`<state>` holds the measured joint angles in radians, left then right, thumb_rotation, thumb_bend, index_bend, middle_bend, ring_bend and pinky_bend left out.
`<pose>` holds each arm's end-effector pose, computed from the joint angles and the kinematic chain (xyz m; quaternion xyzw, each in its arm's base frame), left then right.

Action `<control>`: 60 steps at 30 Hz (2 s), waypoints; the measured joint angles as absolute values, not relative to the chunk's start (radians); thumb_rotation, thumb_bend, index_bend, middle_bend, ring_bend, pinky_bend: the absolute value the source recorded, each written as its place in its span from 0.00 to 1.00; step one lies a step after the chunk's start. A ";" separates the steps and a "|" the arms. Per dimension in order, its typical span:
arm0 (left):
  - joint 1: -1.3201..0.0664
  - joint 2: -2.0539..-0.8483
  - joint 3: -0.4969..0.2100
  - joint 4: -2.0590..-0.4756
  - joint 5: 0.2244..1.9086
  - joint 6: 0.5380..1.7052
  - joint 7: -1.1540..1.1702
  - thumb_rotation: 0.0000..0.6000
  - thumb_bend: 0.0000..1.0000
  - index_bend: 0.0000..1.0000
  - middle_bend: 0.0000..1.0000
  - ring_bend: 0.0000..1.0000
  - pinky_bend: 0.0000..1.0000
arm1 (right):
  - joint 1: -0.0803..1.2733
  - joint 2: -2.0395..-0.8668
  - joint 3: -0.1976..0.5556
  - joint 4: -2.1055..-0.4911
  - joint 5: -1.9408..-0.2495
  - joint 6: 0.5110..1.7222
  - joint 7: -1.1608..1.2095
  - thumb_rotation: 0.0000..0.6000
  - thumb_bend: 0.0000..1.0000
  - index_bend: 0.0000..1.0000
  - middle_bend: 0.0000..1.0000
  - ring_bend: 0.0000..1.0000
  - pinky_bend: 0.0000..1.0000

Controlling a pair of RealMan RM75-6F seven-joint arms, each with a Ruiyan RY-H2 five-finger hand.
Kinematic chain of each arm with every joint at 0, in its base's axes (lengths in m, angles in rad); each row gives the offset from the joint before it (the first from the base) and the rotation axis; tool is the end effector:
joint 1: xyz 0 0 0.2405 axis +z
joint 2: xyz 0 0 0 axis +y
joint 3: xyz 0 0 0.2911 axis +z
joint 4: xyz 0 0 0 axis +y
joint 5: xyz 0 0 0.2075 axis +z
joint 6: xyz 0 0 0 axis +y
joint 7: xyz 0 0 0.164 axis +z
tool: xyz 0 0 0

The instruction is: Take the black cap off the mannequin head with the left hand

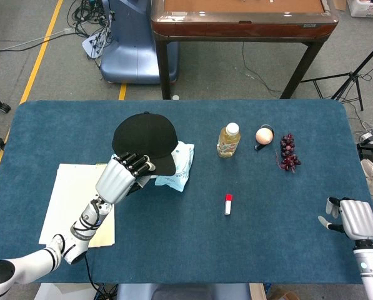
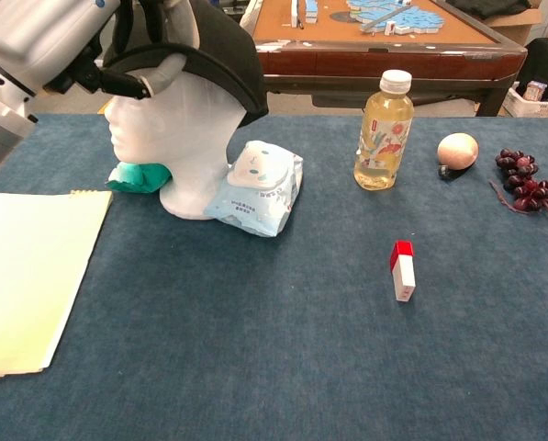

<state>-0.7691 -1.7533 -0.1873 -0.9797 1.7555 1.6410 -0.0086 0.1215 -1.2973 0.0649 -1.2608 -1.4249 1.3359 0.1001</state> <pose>-0.1130 0.3758 0.0284 -0.6399 -0.0674 -0.6601 0.3875 -0.4080 -0.2233 0.1372 0.5966 -0.4148 0.3278 0.6038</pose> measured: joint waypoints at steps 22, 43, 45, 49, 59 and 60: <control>-0.845 -1.764 -0.244 -0.935 1.694 1.597 -0.020 1.00 0.59 0.56 0.57 0.52 0.67 | 0.139 -1.307 0.069 -1.235 -1.409 1.295 0.115 1.00 0.18 0.65 0.72 0.58 0.61; -0.861 -1.733 -0.260 -0.976 1.659 1.587 0.018 1.00 0.59 0.56 0.57 0.52 0.67 | 0.143 -1.312 0.063 -1.234 -1.414 1.292 0.113 1.00 0.18 0.65 0.72 0.58 0.61; -0.864 -1.732 -0.263 -0.979 1.656 1.585 0.024 1.00 0.59 0.56 0.57 0.52 0.67 | 0.143 -1.312 0.063 -1.234 -1.414 1.291 0.113 1.00 0.18 0.65 0.72 0.58 0.61; -0.872 -1.729 -0.269 -0.989 1.649 1.579 0.031 1.00 0.59 0.55 0.58 0.52 0.67 | 0.144 -1.313 0.063 -1.231 -1.413 1.289 0.115 1.00 0.18 0.65 0.72 0.58 0.61; -0.898 -1.724 -0.285 -0.997 1.627 1.540 0.050 1.00 0.59 0.55 0.57 0.52 0.67 | 0.144 -1.314 0.064 -1.226 -1.412 1.288 0.121 1.00 0.18 0.65 0.72 0.58 0.61; -0.901 -1.723 -0.287 -0.995 1.625 1.536 0.051 1.00 0.59 0.55 0.57 0.52 0.67 | 0.145 -1.314 0.064 -1.225 -1.412 1.287 0.121 1.00 0.18 0.65 0.72 0.58 0.61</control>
